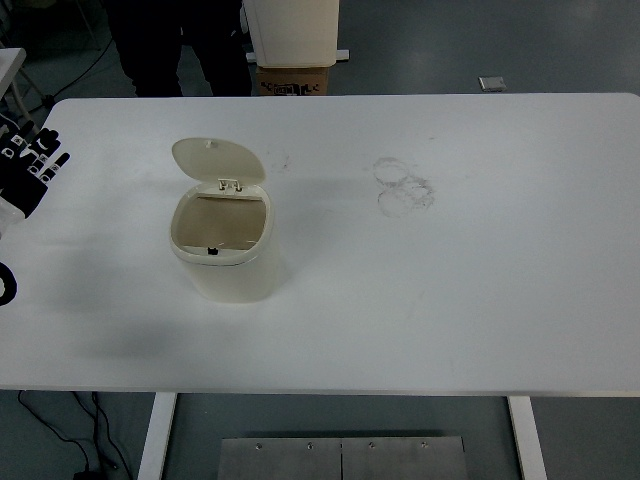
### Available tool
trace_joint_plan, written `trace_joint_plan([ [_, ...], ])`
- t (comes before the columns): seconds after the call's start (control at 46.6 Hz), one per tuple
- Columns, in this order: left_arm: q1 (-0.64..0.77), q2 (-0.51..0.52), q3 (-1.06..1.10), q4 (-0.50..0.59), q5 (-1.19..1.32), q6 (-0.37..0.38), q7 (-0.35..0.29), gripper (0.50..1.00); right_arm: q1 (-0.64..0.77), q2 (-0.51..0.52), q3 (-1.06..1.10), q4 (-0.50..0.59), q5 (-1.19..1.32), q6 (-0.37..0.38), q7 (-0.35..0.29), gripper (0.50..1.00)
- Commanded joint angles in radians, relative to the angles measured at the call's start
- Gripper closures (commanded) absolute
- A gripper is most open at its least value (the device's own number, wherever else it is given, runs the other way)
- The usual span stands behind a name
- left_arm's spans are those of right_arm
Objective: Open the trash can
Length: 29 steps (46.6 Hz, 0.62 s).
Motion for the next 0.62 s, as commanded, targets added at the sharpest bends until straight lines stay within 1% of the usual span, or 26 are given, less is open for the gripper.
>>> trace_joint_plan([
  [0.0,0.002,0.003,0.0,0.0,0.0,-0.001,0.0,0.5,0.002,0.0,-0.001,0.0,-0.003,0.0,0.0,0.509],
  [0.601,0.002,0.0,0.0,0.0,0.0,-0.001,0.0,0.5,0.005,0.0,-0.001,0.002,0.0,0.0,0.003,0.509],
])
